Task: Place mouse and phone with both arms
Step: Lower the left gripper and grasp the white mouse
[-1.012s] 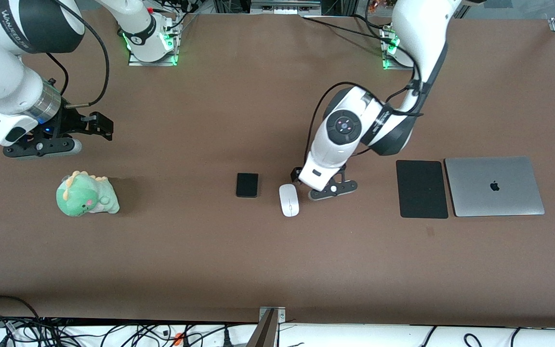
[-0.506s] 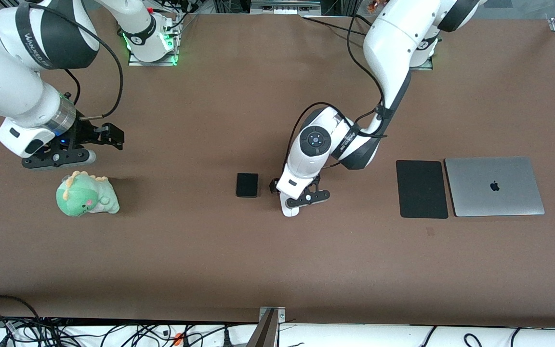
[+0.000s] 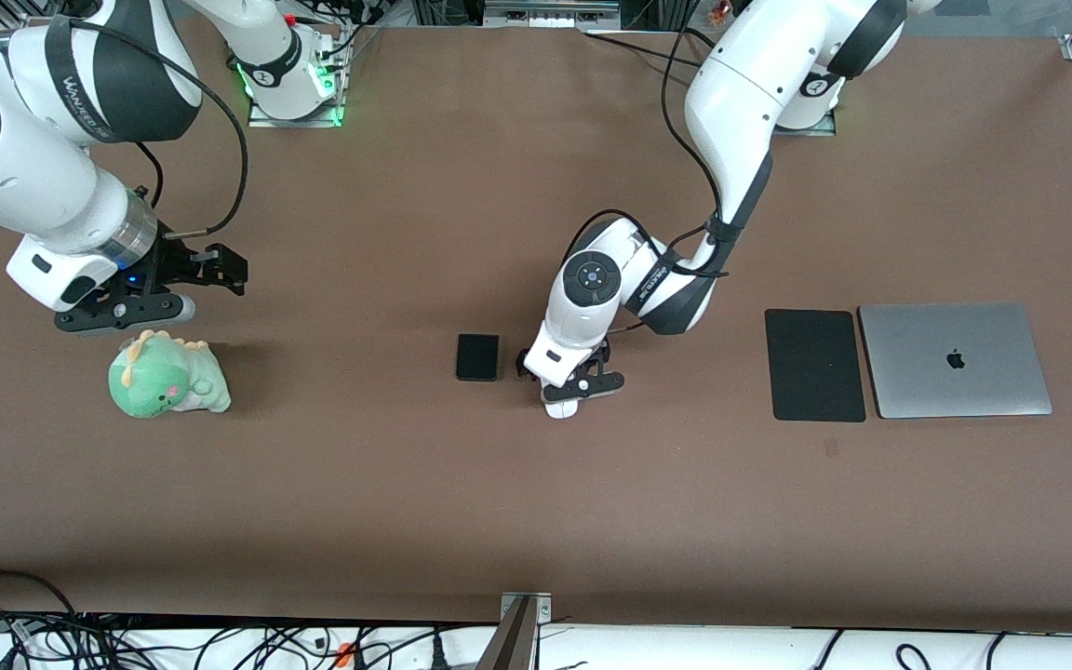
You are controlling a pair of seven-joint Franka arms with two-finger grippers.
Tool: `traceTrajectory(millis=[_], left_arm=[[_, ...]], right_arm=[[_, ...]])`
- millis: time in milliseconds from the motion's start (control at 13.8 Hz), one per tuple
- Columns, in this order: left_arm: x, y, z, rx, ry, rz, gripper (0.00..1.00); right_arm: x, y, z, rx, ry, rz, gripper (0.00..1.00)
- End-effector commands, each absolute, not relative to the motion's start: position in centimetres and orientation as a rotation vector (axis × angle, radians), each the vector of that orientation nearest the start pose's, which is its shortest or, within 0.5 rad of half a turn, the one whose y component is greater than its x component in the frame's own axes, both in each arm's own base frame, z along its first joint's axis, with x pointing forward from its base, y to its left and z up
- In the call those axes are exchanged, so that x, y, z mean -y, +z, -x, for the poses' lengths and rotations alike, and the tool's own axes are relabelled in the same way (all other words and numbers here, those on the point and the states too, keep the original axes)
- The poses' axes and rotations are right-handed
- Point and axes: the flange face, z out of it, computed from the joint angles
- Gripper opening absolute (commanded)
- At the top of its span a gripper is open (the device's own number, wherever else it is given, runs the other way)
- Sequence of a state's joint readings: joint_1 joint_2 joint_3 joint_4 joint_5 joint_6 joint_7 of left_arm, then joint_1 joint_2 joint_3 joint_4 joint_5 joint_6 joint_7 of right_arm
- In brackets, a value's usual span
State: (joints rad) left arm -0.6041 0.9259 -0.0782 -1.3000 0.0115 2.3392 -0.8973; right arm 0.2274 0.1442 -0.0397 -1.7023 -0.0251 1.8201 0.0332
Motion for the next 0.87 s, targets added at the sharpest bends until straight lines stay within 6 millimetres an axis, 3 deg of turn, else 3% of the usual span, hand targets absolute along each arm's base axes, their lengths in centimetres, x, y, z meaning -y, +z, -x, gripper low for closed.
traceTrajectory(millis=[0, 217, 361, 506, 651, 795], left_arm=[[47.2, 18.3, -60.4, 0.391, -0.128, 3.235, 1.00], [47.4, 17.9, -60.6, 0.377, -0.137, 3.239, 1.00], [46.8, 17.2, -61.0, 0.368, -0.141, 3.228, 0.79], [46.6, 17.2, -61.1, 0.314, -0.147, 3.230, 0.63], [46.3, 17.4, -61.4, 0.245, -0.153, 3.232, 0.53], [45.5, 17.9, -62.0, 0.227, -0.163, 3.235, 0.35]], right_arm=[[-11.4, 50.0, -59.2, 0.242, 0.028, 3.150, 1.00], [-11.4, 50.0, -59.1, 0.242, 0.028, 3.150, 1.00], [-11.4, 50.0, -59.1, 0.242, 0.031, 3.150, 1.00], [-11.4, 50.0, -59.1, 0.242, 0.028, 3.150, 1.00], [-11.4, 50.1, -59.1, 0.242, 0.026, 3.150, 1.00], [-11.5, 50.1, -59.1, 0.237, 0.025, 3.140, 1.00]])
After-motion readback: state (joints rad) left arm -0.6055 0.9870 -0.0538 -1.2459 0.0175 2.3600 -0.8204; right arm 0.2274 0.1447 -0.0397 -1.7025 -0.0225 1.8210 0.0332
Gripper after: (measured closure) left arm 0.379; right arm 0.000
